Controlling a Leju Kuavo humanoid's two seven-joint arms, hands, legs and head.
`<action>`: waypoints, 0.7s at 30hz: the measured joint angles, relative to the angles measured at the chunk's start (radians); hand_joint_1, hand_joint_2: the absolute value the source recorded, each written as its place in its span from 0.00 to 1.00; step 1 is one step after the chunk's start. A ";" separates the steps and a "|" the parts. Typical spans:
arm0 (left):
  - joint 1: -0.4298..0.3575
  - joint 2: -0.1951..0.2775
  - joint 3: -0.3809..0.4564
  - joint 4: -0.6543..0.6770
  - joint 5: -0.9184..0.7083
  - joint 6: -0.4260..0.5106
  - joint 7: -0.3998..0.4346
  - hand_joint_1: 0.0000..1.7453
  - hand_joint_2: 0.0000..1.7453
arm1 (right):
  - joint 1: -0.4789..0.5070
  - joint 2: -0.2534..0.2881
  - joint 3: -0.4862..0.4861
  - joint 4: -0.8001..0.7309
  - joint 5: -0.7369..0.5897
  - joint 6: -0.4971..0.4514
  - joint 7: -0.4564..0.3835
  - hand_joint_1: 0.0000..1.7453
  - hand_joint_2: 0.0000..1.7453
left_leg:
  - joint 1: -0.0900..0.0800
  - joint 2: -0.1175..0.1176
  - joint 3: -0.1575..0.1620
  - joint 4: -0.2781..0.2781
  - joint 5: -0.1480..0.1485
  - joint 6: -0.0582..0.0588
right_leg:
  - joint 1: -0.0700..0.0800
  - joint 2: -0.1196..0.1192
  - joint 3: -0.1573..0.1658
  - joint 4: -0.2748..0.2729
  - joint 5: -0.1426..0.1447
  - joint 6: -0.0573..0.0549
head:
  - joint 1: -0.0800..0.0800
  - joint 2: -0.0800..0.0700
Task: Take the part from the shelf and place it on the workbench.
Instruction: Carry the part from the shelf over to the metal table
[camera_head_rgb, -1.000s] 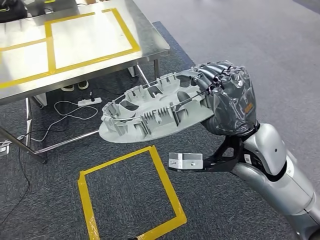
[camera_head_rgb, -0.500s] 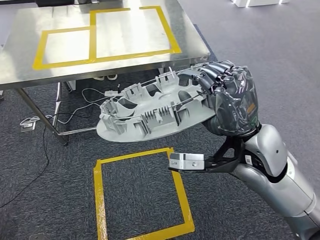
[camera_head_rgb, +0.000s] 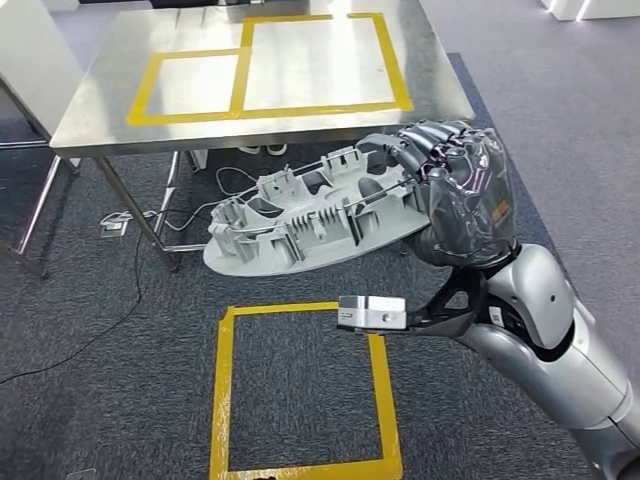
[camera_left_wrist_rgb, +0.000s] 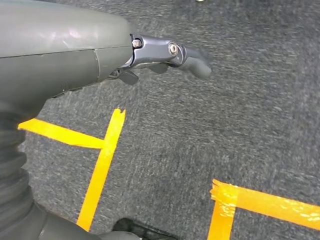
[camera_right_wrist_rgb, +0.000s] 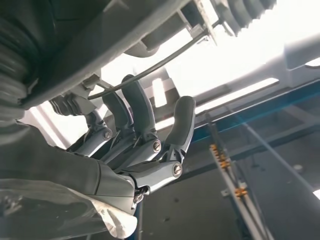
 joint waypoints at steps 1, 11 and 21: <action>0.001 0.000 0.000 0.000 0.000 0.000 0.000 0.00 1.00 | 0.000 0.000 0.000 0.000 0.002 0.000 0.001 1.00 1.00 | 0.001 0.001 0.000 0.003 0.010 -0.001 | 0.000 -0.006 0.001 0.000 -0.001 0.000 | 0.000 0.000; 0.002 0.003 -0.014 0.000 -0.012 -0.021 -0.027 0.00 1.00 | -0.008 0.000 -0.013 0.002 0.040 -0.005 0.025 1.00 1.00 | -0.001 0.006 0.142 -0.290 0.120 0.044 | 0.007 -0.018 -0.015 0.031 -0.038 0.041 | 0.004 0.000; 0.000 0.005 -0.022 0.000 -0.028 -0.093 -0.073 0.00 1.00 | -0.018 0.000 -0.016 0.003 0.051 -0.005 0.022 1.00 1.00 | -0.005 -0.007 0.146 -0.283 0.110 0.046 | 0.008 0.008 -0.046 0.025 0.020 0.036 | 0.013 0.000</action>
